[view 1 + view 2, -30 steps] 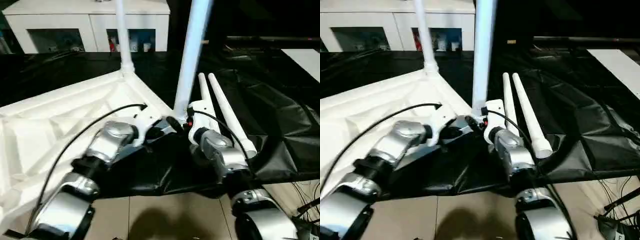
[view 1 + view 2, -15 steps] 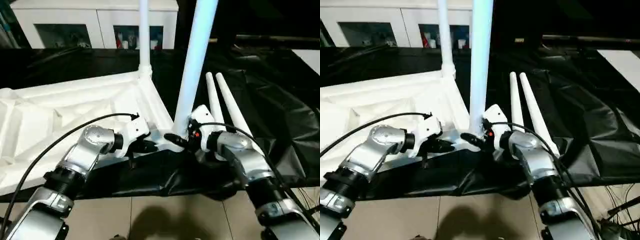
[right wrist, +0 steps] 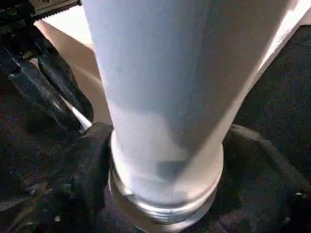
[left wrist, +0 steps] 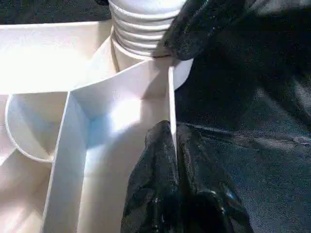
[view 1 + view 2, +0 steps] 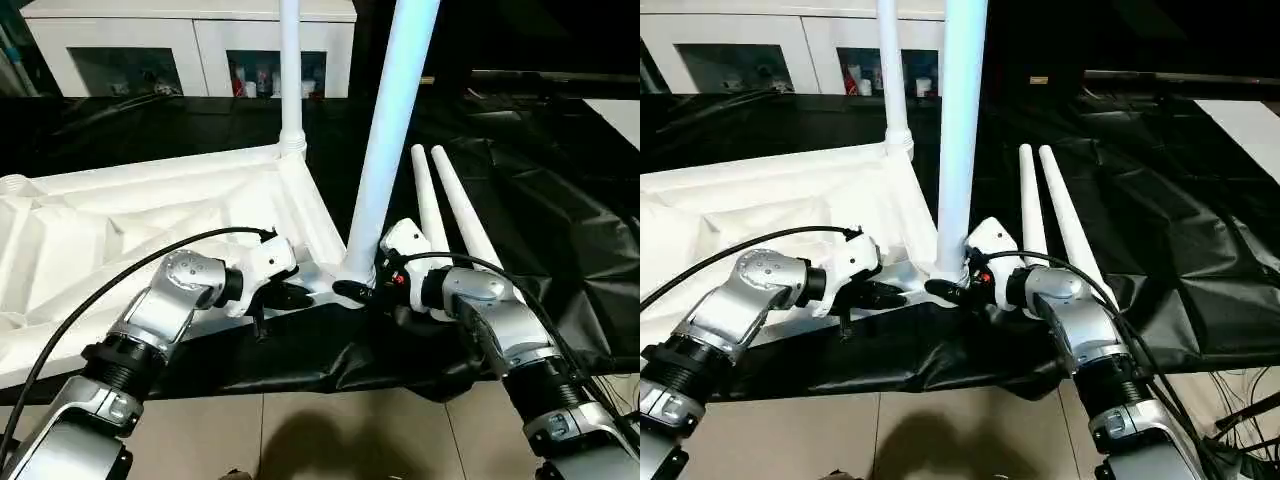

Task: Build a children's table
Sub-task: Rotate leg to tighten

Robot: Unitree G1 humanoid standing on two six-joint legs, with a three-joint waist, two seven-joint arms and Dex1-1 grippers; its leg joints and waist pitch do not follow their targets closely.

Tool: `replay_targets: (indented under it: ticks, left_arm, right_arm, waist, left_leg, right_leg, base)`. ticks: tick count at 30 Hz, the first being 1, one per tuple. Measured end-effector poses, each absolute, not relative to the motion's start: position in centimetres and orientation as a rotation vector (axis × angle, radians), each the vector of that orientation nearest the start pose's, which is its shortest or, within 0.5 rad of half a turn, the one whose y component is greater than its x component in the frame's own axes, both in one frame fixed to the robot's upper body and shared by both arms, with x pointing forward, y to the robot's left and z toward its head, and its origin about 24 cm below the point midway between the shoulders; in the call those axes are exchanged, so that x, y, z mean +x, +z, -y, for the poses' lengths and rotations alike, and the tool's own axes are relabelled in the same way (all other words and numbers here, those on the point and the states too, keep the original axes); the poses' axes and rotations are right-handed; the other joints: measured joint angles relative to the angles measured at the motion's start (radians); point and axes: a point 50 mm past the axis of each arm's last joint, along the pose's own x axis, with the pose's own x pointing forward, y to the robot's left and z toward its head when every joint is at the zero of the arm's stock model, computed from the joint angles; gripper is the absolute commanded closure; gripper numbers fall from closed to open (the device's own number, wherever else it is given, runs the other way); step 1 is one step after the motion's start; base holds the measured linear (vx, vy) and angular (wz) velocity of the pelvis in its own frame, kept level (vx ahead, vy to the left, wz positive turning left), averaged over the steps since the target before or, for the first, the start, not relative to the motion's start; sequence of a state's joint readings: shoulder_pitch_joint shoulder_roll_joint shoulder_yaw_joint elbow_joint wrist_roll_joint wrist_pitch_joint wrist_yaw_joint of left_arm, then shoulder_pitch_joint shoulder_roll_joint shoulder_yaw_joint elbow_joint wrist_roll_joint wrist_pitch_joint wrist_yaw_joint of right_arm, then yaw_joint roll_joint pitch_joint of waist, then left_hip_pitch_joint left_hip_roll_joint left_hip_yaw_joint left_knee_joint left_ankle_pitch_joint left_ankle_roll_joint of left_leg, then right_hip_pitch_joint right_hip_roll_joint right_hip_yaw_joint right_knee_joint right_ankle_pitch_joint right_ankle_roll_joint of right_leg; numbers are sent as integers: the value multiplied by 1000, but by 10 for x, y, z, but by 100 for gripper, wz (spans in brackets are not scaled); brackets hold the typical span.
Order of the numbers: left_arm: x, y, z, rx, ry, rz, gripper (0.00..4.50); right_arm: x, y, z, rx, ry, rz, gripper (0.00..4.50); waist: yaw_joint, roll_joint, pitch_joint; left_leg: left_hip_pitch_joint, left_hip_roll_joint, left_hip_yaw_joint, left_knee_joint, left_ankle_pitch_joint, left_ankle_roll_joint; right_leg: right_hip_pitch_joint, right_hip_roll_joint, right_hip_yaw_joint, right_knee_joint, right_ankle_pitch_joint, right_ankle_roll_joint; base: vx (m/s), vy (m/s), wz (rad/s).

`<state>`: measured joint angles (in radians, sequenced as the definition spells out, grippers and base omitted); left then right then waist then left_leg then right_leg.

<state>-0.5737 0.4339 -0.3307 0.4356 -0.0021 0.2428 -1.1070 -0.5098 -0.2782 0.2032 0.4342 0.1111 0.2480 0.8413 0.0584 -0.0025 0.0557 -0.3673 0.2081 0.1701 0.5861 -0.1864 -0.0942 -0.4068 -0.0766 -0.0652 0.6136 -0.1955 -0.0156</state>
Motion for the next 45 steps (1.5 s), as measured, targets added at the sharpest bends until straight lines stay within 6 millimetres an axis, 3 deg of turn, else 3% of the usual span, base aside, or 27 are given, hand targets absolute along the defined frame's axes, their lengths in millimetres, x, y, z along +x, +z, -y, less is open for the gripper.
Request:
replay_targets:
  ticks: [8, 15, 18, 28, 36, 38, 45]
  left_arm:
    - [316, 64, -139, 452, -1228, -479, 450]
    - [315, 64, -140, 452, -1224, -485, 450]
    - [320, 62, -137, 440, -1174, -484, 450]
    - [350, 57, -85, 358, -906, -495, 450]
    - [355, 57, -76, 379, -877, -483, 450]
    - [356, 57, -76, 387, -879, -481, 450]
    - [358, 60, -100, 431, -875, -479, 450]
  right_arm:
    - [319, 56, 117, -174, 1005, -319, 169]
    - [317, 54, 114, -156, 989, -312, 180]
    - [320, 50, 111, -112, 904, -302, 180]
    - [353, 44, 90, 25, 371, -311, 181]
    - [360, 44, 86, 23, 290, -307, 181]
    - [360, 44, 87, 38, 301, -301, 111]
    - [353, 48, 87, 61, 517, -257, 65]
  waist:
    - [-1, 0, 0]
    - [0, 0, 0]
    - [-1, 0, 0]
    - [-4, 0, 0]
    - [-1, 0, -1]
    - [-1, 0, -1]
    - [-21, 0, 0]
  left_leg:
    - [0, 0, 0, 0, 0, 0]
    - [1, 0, 0, 1, 1, 1]
    - [2, 0, 0, 2, 0, -3]
    - [5, -1, 0, 3, 1, -5]
    - [3, -1, 0, 3, 1, -5]
    - [3, -1, 0, 3, 1, -5]
    - [0, 0, -1, 0, 1, -5]
  right_leg:
    - [0, 0, 0, 0, 0, 0]
    - [0, 0, 0, 1, 0, 0]
    - [1, 0, 1, 3, 1, 0]
    - [4, -1, 2, 2, 9, 0]
    - [5, -1, 2, 1, 9, 0]
    - [4, -1, 2, 1, 10, 0]
    - [2, 0, 1, 1, 10, 1]
  base:
    - [0, 0, 0]
    - [0, 0, 0]
    - [0, 0, 0]
    - [0, 0, 0]
    - [0, 0, 0]
    - [0, 0, 0]
    - [0, 0, 0]
